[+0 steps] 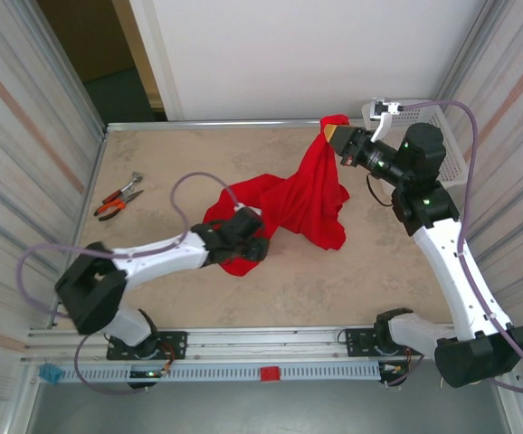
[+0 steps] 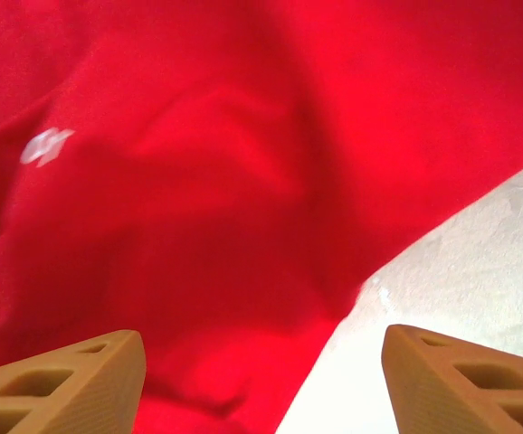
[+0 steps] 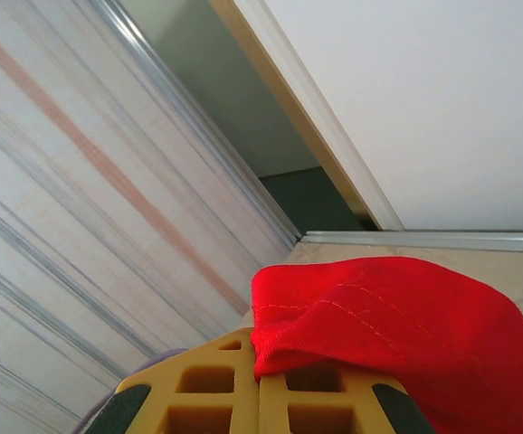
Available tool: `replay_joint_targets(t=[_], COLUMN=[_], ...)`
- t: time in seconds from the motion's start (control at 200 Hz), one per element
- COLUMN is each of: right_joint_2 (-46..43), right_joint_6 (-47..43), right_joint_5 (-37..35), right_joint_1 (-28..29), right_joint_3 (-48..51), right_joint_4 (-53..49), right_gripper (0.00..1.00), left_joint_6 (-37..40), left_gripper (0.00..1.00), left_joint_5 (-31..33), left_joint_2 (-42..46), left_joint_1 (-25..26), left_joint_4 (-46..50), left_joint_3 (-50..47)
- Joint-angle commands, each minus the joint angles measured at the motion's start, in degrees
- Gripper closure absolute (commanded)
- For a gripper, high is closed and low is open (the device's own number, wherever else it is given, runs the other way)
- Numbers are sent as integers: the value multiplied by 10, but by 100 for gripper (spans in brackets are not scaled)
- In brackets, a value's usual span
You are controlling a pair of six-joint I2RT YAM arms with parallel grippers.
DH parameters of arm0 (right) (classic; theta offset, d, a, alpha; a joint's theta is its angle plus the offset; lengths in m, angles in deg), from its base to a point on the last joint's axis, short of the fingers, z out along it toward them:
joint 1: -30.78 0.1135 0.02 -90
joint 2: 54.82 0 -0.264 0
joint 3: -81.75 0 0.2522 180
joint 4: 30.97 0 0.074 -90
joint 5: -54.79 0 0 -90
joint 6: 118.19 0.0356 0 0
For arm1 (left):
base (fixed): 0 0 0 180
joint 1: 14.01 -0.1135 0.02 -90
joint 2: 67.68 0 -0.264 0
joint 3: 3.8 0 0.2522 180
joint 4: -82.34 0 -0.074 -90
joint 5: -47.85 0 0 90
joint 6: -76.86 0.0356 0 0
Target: Fold the inside-out t-shirt
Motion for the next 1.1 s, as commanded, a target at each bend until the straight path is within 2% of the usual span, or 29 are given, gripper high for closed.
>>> replay_joint_targets(t=[0.0, 0.225, 0.486, 0.571, 0.731, 0.787, 0.862, 0.962, 1.092], right_joint_2=[-13, -16, 0, 6, 12, 13, 10, 2, -6], right_joint_6=[-12, -13, 1, 5, 5, 6, 10, 28, 47], right_joint_5=[-7, -7, 3, 11, 13, 11, 6, 1, 13], right_joint_1=[-6, -19, -55, -66, -87, -95, -111, -141, -172], right_joint_3=[7, 13, -15, -35, -69, -78, -85, -84, -83], right_joint_4=[10, 9, 10, 7, -7, -11, -18, -19, -18], right_gripper=[100, 100, 100, 100, 100, 100, 100, 100, 100], left_joint_6=[45, 11, -1, -8, -28, -31, -33, -29, -26], left_gripper=[30, 30, 41, 48, 71, 74, 73, 68, 60], left_joint_5=[72, 127, 115, 119, 146, 155, 161, 164, 154], left_joint_2=[-43, -48, -41, -38, 0, 24, 60, 109, 165], left_joint_1=[21, 47, 48, 47, 43, 38, 25, 2, -53], left_joint_4=[49, 80, 80, 87, 114, 122, 132, 145, 162], left_joint_3=[31, 6, -54, -66, -88, -96, -105, -118, -145])
